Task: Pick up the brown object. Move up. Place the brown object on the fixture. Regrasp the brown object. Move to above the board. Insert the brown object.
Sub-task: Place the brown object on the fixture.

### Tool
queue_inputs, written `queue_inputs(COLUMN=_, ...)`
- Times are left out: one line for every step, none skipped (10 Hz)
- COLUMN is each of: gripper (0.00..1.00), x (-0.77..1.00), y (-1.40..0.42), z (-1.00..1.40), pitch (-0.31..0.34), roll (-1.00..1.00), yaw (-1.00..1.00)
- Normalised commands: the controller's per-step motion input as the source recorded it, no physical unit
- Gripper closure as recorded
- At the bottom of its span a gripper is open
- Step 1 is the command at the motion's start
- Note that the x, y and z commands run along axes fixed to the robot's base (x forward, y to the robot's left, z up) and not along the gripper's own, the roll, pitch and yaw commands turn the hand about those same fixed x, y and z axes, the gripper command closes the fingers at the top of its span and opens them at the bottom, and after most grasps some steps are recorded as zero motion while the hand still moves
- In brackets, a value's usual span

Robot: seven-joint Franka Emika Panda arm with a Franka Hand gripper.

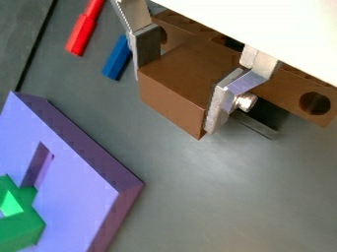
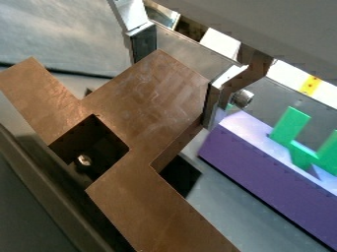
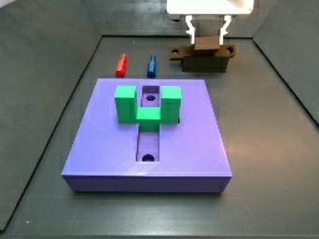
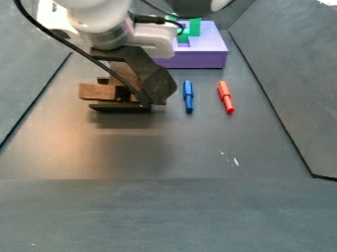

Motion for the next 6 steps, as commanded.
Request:
queue_inputs(gripper=1.00, x=0.40, y=0.05, z=-0.01, pitch=0.009, roll=0.01, yaw=0.01)
queue_inputs(gripper=1.00, x=0.21, y=0.01, z=-0.27, pitch=0.000, roll=0.18, yaw=0.00)
queue_inputs(gripper=1.00, x=-0.18, y=0.05, z=-0.33, pitch=0.000, roll=0.09, yaw=-0.05)
queue_inputs(gripper=1.00, x=-0.41, y=0.09, z=-0.28, pitch=-0.009, roll=0.11, yaw=-0.16)
queue_inputs(gripper=1.00, x=-0.37, y=0.02, z=-0.21, pitch=-0.006, roll=0.03, yaw=-0.18)
queue_inputs(gripper=1.00, x=-0.31, y=0.00, z=-0.18, pitch=-0.046, roll=0.00, yaw=-0.14)
